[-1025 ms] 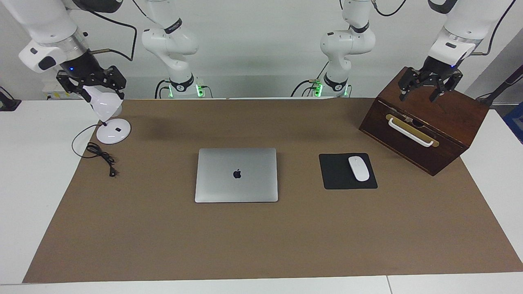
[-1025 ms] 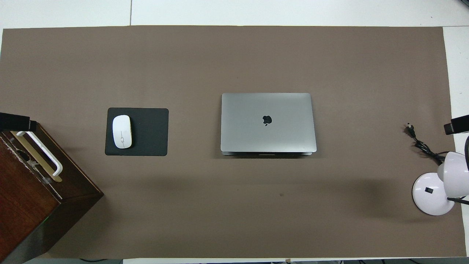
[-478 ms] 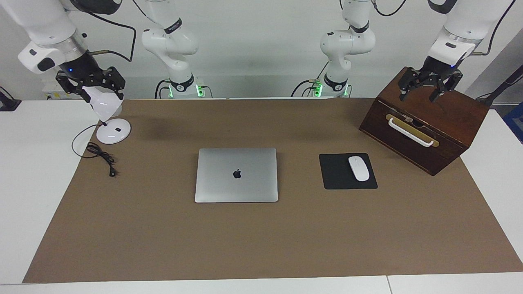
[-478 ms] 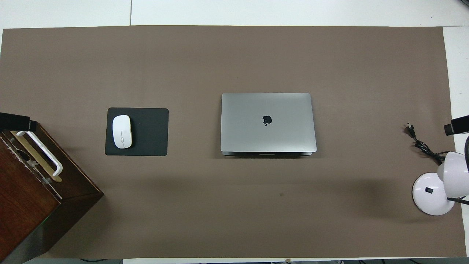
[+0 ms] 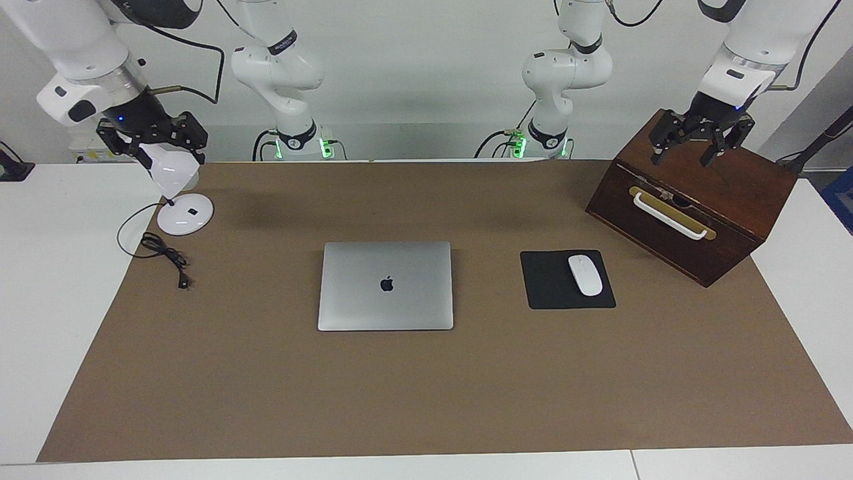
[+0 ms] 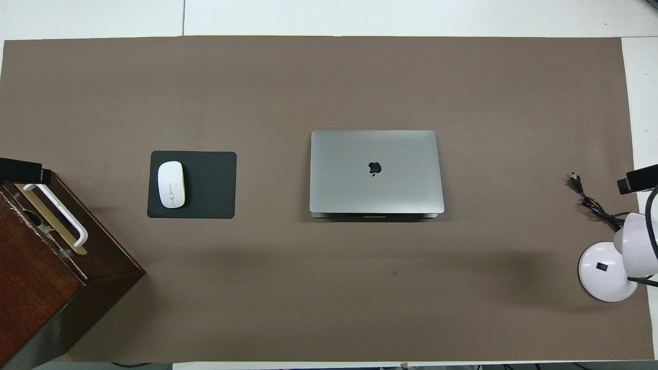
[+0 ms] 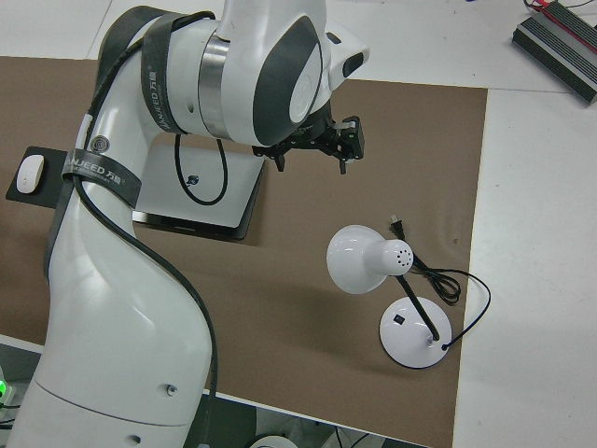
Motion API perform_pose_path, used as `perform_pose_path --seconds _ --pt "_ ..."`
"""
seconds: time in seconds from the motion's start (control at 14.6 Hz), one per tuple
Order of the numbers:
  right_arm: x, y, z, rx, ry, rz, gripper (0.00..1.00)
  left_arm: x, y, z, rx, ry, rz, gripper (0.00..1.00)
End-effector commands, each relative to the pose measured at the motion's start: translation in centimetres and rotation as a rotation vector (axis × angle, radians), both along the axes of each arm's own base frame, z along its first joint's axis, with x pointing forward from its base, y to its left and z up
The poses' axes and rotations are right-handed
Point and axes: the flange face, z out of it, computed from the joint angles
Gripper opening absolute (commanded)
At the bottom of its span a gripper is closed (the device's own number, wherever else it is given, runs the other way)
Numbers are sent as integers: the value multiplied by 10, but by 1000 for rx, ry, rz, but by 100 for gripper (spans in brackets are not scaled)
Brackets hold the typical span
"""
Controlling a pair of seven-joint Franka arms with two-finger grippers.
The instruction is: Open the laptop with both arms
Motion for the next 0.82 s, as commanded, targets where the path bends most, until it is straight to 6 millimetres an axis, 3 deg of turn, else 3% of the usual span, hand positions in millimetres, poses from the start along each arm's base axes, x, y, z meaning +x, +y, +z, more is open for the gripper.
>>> perform_pose_path --seconds 0.0,0.41,0.75 --pt "-8 -1 0 13 -17 4 100 -5 -1 1 18 -14 1 100" --pt "-6 -2 0 11 -34 1 100 -6 -11 0 18 -11 -18 100" --pt "-5 8 -15 29 -23 -95 100 -5 -11 1 17 -17 -11 100"
